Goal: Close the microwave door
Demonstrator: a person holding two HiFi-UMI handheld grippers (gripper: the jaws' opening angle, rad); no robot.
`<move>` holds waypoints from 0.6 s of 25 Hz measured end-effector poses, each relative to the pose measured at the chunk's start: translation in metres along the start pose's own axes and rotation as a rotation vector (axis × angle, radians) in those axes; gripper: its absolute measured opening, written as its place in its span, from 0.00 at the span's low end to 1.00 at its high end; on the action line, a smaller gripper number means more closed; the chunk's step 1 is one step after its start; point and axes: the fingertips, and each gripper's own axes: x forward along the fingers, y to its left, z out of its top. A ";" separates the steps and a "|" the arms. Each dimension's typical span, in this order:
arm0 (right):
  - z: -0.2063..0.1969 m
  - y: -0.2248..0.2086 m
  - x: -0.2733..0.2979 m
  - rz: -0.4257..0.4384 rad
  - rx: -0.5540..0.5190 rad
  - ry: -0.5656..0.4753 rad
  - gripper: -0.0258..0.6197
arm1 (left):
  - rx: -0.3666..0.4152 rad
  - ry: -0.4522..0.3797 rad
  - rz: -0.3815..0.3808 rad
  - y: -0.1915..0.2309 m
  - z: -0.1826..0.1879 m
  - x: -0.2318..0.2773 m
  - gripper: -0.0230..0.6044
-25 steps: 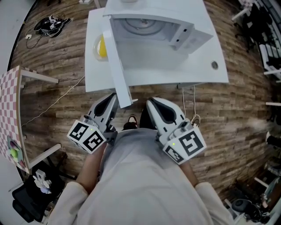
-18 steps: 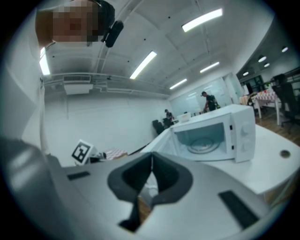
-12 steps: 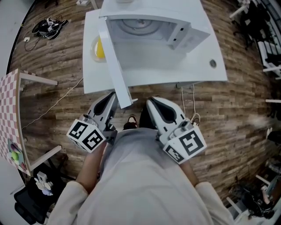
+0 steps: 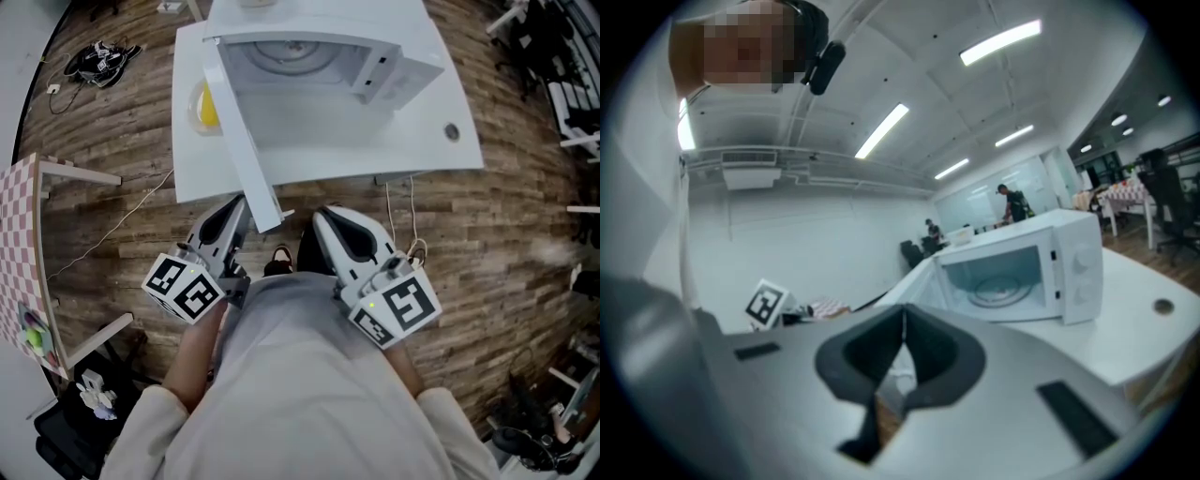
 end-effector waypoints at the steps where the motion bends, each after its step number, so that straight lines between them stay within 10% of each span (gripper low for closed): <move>1: 0.000 -0.001 0.000 -0.001 0.000 0.001 0.08 | -0.002 0.001 -0.001 0.000 0.000 0.001 0.06; 15: -0.002 -0.005 0.001 -0.004 -0.001 0.014 0.08 | -0.024 0.011 -0.011 0.000 0.000 0.008 0.06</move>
